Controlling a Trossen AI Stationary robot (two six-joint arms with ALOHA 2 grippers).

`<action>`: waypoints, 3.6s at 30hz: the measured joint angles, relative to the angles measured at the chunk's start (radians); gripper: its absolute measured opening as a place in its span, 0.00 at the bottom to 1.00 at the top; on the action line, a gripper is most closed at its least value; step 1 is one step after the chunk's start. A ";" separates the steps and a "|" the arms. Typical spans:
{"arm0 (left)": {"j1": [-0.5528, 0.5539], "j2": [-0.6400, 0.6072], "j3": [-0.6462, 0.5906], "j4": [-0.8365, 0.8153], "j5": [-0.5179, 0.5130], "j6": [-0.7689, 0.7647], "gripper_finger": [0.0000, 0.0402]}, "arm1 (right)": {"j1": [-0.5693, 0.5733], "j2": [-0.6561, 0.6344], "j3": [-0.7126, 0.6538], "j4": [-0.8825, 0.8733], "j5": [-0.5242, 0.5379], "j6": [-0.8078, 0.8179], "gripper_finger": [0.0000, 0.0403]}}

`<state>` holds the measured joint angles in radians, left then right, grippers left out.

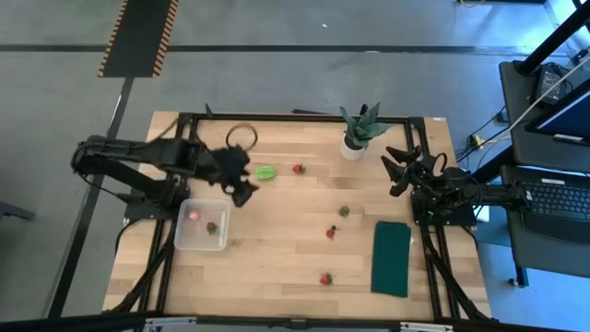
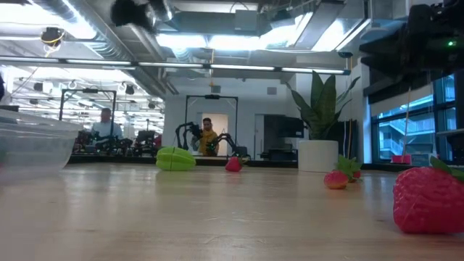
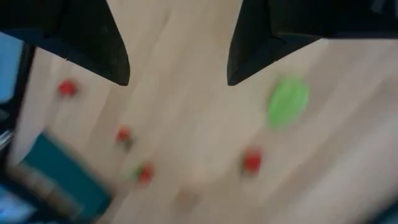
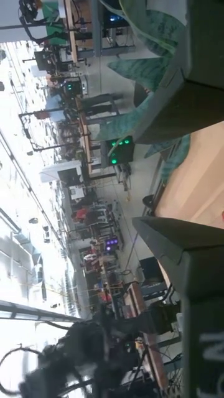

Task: Pick and placing Produce into tupperware
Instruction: Put the green starfruit into the transparent bin

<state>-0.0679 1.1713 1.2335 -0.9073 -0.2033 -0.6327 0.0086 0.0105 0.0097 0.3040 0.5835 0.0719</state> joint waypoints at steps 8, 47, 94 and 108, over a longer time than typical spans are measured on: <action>0.135 0.000 0.068 0.241 0.020 0.312 0.65 | 0.000 0.000 0.000 0.021 0.000 -0.002 0.51; 0.224 0.328 0.072 0.145 -0.068 0.530 0.98 | 0.000 0.000 0.000 0.019 0.000 -0.002 0.51; 0.390 0.697 0.071 0.015 0.108 0.486 0.86 | 0.000 0.000 0.000 0.006 0.000 0.031 0.51; 0.399 0.773 0.071 0.003 0.110 0.486 0.86 | 0.000 0.000 0.000 0.040 0.000 0.031 0.51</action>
<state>0.3310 1.9440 1.3048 -0.9043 -0.0934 -0.1463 0.0086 0.0105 0.0097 0.3437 0.5835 0.1031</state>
